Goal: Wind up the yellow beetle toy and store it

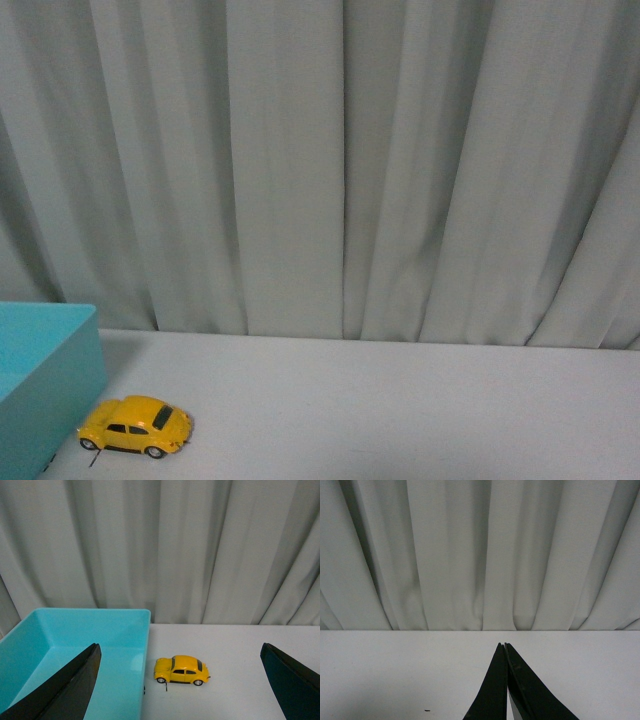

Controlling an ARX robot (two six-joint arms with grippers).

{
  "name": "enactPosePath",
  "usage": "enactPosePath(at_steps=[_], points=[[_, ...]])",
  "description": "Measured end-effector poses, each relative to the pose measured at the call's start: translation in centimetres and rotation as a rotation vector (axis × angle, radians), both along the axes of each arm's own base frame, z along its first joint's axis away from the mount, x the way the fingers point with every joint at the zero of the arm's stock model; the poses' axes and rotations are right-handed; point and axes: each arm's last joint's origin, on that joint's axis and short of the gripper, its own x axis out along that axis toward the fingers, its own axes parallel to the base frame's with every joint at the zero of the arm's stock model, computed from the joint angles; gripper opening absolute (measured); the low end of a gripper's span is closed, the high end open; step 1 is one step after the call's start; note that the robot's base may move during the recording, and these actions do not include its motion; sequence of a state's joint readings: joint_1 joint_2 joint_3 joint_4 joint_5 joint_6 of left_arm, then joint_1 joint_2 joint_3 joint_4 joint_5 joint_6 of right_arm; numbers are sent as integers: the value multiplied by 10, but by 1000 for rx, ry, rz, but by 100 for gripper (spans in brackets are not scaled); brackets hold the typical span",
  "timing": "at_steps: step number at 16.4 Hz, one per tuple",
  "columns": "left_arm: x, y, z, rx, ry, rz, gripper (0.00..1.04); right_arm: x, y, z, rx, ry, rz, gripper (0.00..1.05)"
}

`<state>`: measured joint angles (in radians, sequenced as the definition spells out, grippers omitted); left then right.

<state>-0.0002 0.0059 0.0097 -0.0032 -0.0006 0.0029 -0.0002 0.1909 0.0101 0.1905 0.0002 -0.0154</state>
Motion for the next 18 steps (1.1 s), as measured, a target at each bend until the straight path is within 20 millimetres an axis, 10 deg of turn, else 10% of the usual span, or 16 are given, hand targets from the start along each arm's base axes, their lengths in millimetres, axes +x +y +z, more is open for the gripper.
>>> enactPosePath(at_steps=[9, 17, 18], points=[[0, 0, 0, 0, 0, 0, 98, -12, 0, -3, 0, 5, 0, 3], [0, 0, 0, 0, 0, 0, 98, -12, 0, -3, 1, 6, 0, 99], [0, 0, 0, 0, 0, 0, 98, -12, 0, -3, 1, 6, 0, 98]])
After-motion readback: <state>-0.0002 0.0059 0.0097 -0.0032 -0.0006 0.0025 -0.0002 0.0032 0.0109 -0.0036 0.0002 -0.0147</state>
